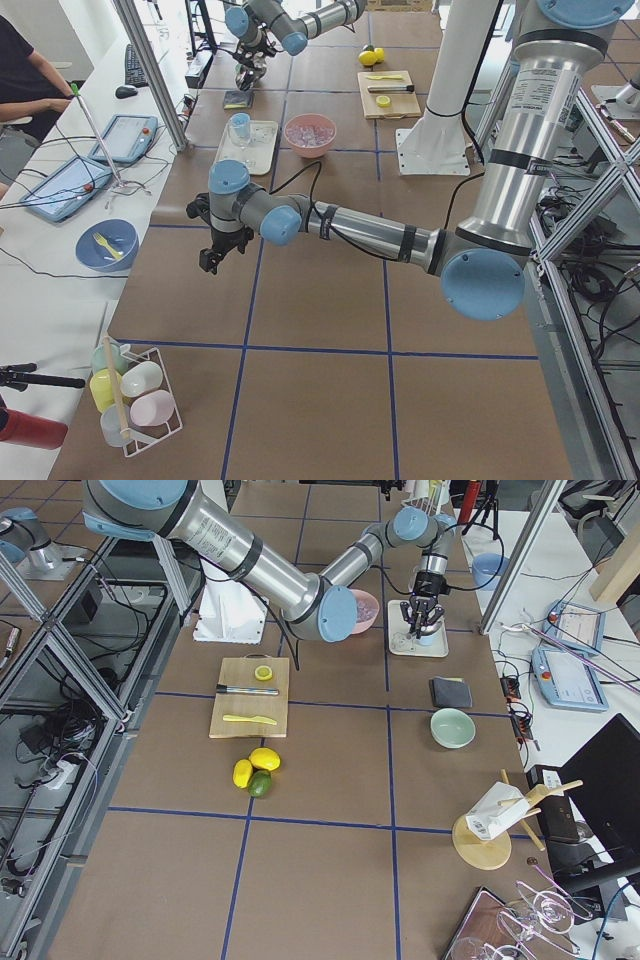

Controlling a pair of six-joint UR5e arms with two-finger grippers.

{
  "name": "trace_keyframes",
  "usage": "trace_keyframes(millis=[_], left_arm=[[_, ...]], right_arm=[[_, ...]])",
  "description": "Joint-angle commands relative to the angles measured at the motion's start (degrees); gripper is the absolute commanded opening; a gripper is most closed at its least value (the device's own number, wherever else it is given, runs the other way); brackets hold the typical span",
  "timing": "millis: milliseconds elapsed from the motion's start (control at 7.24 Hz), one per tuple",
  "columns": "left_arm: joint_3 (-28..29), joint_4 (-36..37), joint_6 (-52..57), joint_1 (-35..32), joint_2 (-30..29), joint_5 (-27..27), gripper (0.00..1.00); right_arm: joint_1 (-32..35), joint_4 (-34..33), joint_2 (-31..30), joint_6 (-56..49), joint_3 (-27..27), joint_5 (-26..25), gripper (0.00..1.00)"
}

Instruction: Put ice in cup with scoop

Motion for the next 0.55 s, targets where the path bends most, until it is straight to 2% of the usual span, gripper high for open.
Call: trace_keyframes(millis=[0,138,414], left_arm=[[0.1,0.0,0.0,0.0,-0.1,-0.2,1.0],[0.1,0.0,0.0,-0.1,0.1,-0.2,1.0],[0.2,0.0,0.0,0.0,0.6,-0.2,1.0]], right_arm=[[7.0,0.3,-11.2,1.1,13.1,11.6,0.0],[10.6,0.8,-16.6,1.0,16.1,18.5,0.0],[10.9,0.5,-25.8,5.6,19.8,21.2,0.0]])
